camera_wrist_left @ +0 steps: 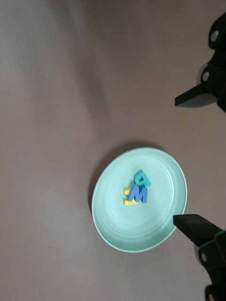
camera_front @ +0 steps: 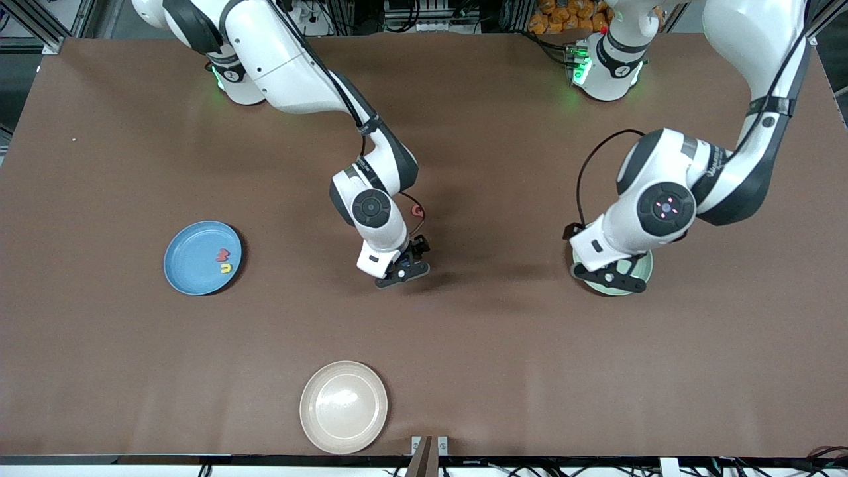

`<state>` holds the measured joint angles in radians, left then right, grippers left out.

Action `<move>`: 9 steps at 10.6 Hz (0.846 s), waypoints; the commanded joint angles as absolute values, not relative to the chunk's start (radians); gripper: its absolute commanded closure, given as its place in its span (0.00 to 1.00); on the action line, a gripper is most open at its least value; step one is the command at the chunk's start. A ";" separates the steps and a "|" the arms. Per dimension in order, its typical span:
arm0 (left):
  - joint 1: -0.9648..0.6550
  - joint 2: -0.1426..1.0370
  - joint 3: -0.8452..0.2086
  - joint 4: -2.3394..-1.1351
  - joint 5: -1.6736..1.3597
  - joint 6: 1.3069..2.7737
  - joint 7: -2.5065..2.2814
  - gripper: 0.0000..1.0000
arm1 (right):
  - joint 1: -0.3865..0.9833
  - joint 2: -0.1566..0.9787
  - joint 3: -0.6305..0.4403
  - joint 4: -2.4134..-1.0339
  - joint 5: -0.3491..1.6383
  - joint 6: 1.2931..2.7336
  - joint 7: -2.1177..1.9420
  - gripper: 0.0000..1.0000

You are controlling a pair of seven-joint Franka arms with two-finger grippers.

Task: Sort upper and lower case letters into plates
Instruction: 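Lower the right gripper and grasp the blue m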

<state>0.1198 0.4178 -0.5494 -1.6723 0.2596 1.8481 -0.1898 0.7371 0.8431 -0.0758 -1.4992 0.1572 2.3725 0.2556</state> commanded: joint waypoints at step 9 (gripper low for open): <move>0.124 0.236 -0.630 -1.671 0.268 1.830 -0.199 0.00 | 0.759 0.839 -0.081 -1.471 0.044 2.309 0.376 0.00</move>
